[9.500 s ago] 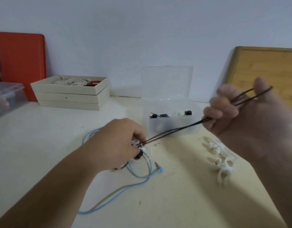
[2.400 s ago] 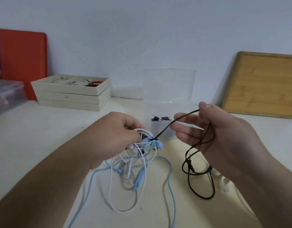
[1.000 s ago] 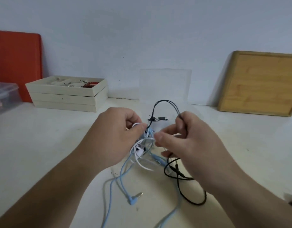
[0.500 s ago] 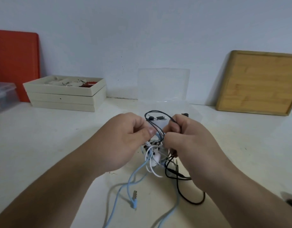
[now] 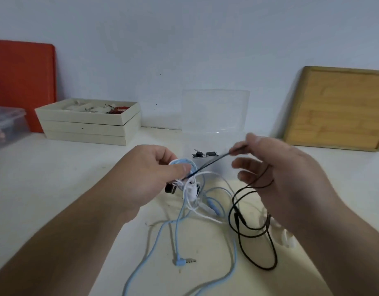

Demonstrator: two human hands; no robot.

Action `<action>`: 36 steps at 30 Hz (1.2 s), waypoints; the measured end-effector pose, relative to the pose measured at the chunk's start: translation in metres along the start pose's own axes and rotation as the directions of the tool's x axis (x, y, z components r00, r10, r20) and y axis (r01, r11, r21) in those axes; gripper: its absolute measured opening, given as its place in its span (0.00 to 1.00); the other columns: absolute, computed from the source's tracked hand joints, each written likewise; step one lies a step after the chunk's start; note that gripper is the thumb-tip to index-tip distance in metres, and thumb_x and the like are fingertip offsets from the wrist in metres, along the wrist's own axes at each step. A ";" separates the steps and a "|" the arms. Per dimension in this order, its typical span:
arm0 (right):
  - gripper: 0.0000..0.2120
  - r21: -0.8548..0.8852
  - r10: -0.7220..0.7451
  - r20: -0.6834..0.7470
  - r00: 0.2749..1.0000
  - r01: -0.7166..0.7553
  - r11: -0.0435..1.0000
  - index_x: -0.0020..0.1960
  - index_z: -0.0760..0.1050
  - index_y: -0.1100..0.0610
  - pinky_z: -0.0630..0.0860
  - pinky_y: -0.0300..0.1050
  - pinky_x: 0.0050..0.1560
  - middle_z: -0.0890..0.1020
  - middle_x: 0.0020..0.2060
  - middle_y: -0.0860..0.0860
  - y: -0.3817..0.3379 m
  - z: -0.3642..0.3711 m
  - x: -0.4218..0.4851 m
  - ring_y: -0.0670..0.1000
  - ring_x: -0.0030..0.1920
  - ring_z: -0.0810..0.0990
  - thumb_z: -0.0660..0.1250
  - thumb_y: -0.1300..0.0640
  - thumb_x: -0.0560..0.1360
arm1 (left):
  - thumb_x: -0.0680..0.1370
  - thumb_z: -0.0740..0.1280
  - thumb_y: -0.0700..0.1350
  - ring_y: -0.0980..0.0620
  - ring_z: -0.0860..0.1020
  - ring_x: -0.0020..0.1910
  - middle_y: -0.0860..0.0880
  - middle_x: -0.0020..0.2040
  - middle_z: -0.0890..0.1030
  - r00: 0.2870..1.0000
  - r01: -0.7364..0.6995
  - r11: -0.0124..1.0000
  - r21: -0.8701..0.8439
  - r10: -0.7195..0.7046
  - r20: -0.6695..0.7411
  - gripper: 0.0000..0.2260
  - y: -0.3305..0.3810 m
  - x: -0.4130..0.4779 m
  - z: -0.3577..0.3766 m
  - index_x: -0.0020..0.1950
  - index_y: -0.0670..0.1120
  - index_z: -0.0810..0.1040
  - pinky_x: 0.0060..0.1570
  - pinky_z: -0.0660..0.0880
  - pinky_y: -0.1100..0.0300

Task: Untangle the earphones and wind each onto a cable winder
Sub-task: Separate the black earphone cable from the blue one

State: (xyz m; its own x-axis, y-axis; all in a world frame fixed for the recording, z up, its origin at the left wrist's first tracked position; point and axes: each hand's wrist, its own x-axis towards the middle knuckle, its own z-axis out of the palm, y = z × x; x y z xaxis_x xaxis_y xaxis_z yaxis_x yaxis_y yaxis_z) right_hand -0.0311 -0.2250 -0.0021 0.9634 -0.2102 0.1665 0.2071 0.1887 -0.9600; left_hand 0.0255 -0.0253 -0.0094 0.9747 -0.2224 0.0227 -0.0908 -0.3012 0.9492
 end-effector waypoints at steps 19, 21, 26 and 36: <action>0.18 -0.259 -0.057 -0.083 0.995 0.034 0.965 0.33 0.64 0.52 0.67 0.50 0.33 0.68 0.24 0.50 -0.012 -0.012 0.000 0.53 0.28 0.70 0.73 0.61 0.70 | 0.68 0.72 0.37 0.47 0.83 0.36 0.39 0.42 0.83 0.991 0.093 0.856 -0.509 -0.028 0.133 0.09 0.010 -0.005 -0.003 0.42 0.40 0.73 0.35 0.81 0.59; 0.20 -0.536 -0.122 0.022 0.992 0.115 0.837 0.36 0.63 0.52 0.66 0.50 0.34 0.69 0.25 0.48 -0.012 -0.005 -0.006 0.51 0.30 0.67 0.77 0.54 0.68 | 0.71 0.72 0.37 0.47 0.83 0.37 0.40 0.41 0.83 0.993 0.084 0.891 -0.447 -0.036 0.115 0.08 0.010 -0.006 0.001 0.42 0.41 0.73 0.34 0.80 0.60; 0.19 -0.735 -0.104 0.236 0.966 0.248 0.631 0.35 0.67 0.55 0.65 0.34 0.27 0.71 0.24 0.43 -0.010 0.018 -0.022 0.44 0.25 0.64 0.78 0.52 0.65 | 0.73 0.73 0.37 0.50 0.81 0.34 0.42 0.38 0.81 0.998 -0.006 0.921 -0.389 0.027 0.049 0.08 0.012 -0.009 0.010 0.41 0.42 0.74 0.33 0.80 0.57; 0.16 -0.503 -0.028 0.223 0.974 0.139 0.853 0.37 0.64 0.58 0.60 0.32 0.23 0.83 0.30 0.56 0.000 0.016 -0.019 0.41 0.19 0.64 0.68 0.66 0.77 | 0.74 0.73 0.36 0.43 0.83 0.38 0.37 0.49 0.81 0.980 -0.153 0.965 -0.214 0.176 0.097 0.08 0.017 -0.017 0.011 0.40 0.43 0.75 0.37 0.82 0.50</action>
State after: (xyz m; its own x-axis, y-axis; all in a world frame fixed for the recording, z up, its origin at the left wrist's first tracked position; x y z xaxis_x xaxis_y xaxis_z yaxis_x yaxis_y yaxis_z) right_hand -0.0465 -0.2055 -0.0011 0.9710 0.0040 0.2392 0.2254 -0.3506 -0.9090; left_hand 0.0046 -0.0367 0.0030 0.9189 -0.3610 0.1593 -0.1928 -0.0585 0.9795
